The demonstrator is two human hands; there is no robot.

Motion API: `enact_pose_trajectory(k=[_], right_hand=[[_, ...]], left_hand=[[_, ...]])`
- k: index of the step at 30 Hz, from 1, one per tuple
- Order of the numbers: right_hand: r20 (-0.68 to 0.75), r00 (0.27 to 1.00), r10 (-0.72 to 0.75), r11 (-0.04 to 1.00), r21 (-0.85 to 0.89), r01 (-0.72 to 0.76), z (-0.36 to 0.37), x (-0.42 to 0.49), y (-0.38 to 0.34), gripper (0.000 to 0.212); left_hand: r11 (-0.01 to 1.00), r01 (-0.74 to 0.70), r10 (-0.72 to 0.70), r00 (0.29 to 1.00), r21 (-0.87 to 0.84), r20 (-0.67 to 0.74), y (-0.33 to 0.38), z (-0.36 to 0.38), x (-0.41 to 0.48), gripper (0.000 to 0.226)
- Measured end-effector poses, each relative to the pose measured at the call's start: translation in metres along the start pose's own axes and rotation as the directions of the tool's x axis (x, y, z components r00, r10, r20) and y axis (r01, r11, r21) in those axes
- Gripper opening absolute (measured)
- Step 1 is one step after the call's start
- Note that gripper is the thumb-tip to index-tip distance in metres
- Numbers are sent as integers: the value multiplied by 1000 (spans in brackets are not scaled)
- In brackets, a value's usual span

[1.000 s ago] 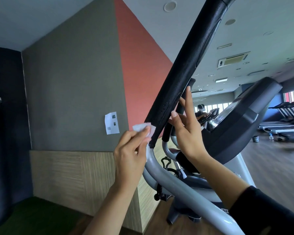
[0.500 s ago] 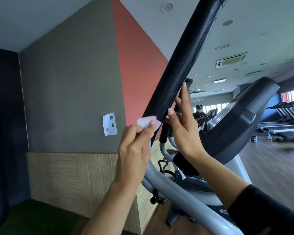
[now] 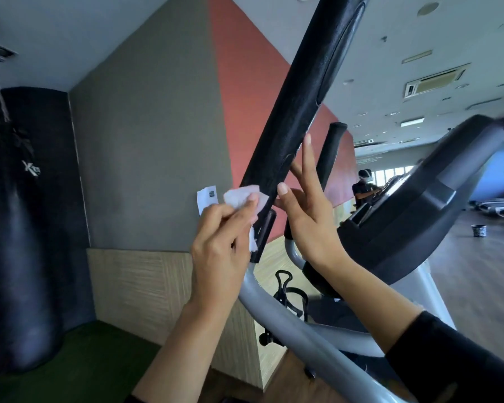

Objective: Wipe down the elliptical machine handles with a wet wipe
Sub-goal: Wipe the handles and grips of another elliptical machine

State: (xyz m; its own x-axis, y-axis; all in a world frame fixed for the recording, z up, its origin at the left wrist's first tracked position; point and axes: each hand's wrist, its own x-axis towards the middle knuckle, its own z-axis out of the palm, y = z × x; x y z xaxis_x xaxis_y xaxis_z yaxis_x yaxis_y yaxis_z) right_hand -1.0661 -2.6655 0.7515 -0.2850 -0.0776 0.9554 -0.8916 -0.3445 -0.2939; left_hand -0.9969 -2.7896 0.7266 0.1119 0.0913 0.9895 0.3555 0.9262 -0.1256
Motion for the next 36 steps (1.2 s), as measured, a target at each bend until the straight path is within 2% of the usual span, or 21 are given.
enact_pose_trajectory(k=[5, 8, 11, 15, 18, 21, 24, 27, 31, 36], right_hand=[[29, 999, -32, 999, 14, 32, -5, 2, 4, 70], [59, 998, -37, 999, 32, 35, -9, 4, 9, 71], [95, 993, -69, 995, 74, 62, -11, 7, 19, 72], [142, 988, -65, 993, 107, 50, -11, 7, 27, 74], [166, 983, -75, 986, 158, 48, -10, 9, 28, 73], [173, 979, -108, 972, 227, 67, -9, 10, 32, 73], [197, 976, -97, 970, 240, 48, -9, 12, 36, 73], [203, 974, -99, 964, 263, 43, -10, 13, 38, 74], [201, 975, -95, 955, 295, 32, -8, 11, 46, 71], [267, 960, -79, 936, 352, -21, 1, 5, 59, 64]], left_hand=[[994, 25, -23, 1000, 103, -19, -3, -10, -30, 39], [992, 45, -33, 994, 119, -106, 16, -4, -9, 31], [988, -12, 35, 989, 157, -144, 30, 11, 26, 29], [966, -66, 88, 993, 249, -79, 28, 16, 28, 35], [945, -50, 56, 998, 324, -10, 23, 6, 4, 40], [940, -14, 26, 999, 342, -31, 29, 2, -6, 39], [935, -75, 109, 991, 346, -82, 42, 11, 16, 37], [902, -125, 158, 986, 414, -46, 47, 23, 40, 31], [876, -133, 143, 990, 464, 12, 43, 23, 27, 35], [876, -82, 79, 997, 475, 26, 36, 19, -4, 39]])
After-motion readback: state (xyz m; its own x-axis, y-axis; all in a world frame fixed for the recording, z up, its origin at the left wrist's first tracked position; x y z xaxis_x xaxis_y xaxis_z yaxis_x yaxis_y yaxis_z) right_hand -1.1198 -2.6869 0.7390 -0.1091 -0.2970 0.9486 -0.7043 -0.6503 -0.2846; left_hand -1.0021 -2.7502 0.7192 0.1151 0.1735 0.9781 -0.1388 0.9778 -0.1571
